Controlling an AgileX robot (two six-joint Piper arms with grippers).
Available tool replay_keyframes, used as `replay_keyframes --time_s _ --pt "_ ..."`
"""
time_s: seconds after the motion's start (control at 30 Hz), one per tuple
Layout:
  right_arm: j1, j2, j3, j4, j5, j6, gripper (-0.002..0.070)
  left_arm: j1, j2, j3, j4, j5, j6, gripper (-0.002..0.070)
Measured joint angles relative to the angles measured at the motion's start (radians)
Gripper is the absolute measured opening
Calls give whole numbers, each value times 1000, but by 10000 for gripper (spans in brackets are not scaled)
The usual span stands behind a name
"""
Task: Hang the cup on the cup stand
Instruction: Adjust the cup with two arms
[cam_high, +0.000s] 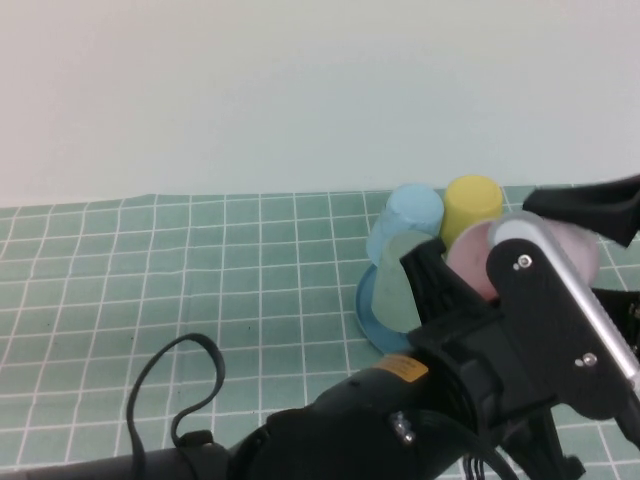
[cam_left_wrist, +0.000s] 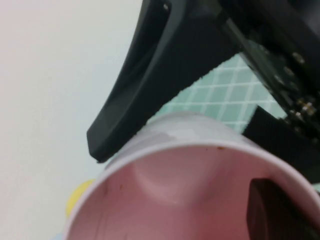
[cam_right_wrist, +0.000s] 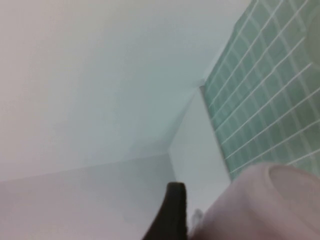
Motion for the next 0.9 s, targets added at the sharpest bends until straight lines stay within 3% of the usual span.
replay_keyframes --time_s 0.27,0.73,0.9 --pt "0 33 -105 -12 82 91 695 2 8 0 197 -83 -160 12" --pt "0 50 -148 -48 82 57 585 3 20 -4 196 -93 -162 27" --pt "4 50 -148 -56 80 -54 575 3 21 -6 135 -80 -151 111"
